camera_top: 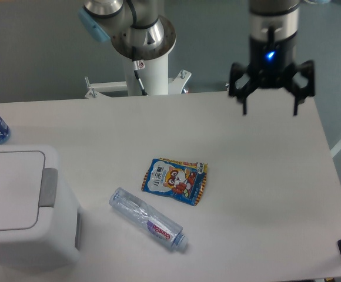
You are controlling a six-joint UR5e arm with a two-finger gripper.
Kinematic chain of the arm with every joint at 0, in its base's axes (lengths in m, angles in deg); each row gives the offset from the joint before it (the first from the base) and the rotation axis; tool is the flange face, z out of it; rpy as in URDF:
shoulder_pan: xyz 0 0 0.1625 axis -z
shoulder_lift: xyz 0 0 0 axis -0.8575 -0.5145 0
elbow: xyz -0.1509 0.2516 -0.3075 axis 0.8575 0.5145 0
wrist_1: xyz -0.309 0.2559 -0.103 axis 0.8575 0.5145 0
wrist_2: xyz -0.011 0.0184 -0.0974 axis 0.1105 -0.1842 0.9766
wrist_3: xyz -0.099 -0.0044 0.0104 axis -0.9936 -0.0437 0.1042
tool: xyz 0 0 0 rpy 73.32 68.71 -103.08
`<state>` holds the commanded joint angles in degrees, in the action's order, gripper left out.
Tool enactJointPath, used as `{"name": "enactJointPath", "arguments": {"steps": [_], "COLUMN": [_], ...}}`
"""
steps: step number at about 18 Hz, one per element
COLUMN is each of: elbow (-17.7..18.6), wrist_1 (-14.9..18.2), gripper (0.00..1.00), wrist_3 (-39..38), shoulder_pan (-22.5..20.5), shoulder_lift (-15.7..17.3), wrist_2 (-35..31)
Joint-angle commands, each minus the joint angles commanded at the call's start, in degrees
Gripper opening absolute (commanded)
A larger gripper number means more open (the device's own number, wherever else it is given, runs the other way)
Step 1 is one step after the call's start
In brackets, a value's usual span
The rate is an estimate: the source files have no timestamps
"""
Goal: Open the trash can
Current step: 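Move the open gripper toward the trash can lid's grey handle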
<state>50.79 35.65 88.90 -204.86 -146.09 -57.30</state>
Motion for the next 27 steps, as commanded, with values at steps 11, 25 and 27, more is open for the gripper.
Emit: {"name": "enactJointPath", "arguments": {"steps": [11, 25, 27], "elbow": [-2.3, -3.4, -3.3], "wrist_1": [-0.3, -0.3, -0.3], "gripper": [1.0, 1.0, 1.0], "wrist_3": [-18.8, -28.6, -29.5], "shoulder_pan": [4.1, 13.2, 13.9], "shoulder_lift": [-1.1, -4.8, -4.8], "wrist_2": [8.7, 15.1, 15.0]}}
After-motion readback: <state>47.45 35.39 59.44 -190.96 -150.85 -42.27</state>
